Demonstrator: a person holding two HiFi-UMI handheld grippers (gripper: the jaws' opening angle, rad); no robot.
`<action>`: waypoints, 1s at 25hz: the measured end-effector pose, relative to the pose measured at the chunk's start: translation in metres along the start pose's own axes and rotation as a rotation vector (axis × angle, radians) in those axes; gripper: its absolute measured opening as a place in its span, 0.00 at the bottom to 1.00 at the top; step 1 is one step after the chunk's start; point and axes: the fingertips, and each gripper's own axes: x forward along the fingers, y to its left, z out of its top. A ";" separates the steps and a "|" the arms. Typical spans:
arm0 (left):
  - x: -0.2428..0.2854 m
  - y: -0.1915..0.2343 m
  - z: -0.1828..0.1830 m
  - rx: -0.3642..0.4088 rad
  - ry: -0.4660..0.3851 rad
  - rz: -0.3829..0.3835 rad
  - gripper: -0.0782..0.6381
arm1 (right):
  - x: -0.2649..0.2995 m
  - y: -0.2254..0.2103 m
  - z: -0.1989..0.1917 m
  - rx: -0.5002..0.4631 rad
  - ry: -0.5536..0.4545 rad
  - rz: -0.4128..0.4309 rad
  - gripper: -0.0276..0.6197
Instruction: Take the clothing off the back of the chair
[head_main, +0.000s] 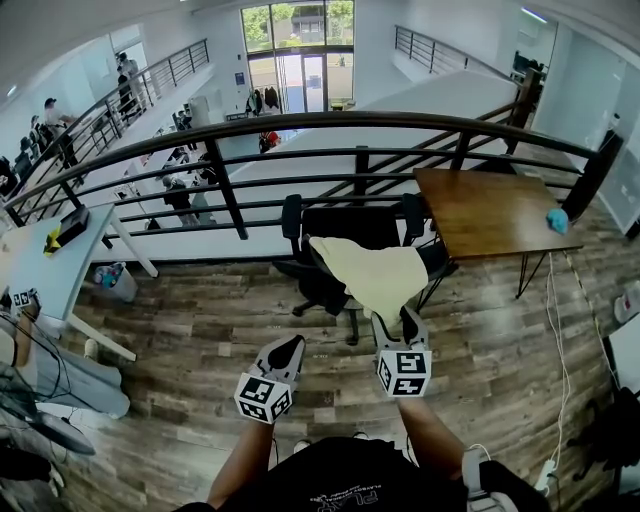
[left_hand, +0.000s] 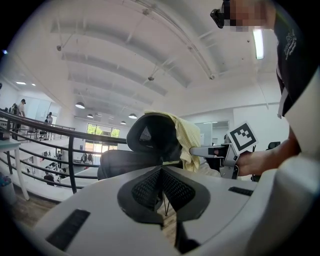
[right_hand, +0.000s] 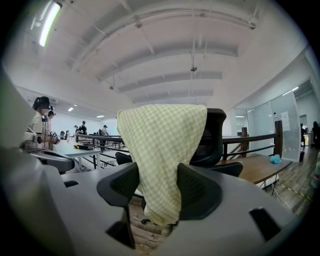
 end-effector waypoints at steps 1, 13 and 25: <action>0.000 0.000 0.000 0.000 0.000 0.000 0.13 | 0.000 0.000 0.000 -0.004 -0.002 -0.003 0.40; -0.008 -0.002 -0.003 -0.005 0.006 -0.010 0.13 | -0.012 0.005 0.007 -0.013 -0.026 -0.013 0.16; -0.038 -0.013 -0.004 -0.019 -0.007 -0.040 0.13 | -0.048 0.021 0.006 0.002 -0.028 -0.037 0.14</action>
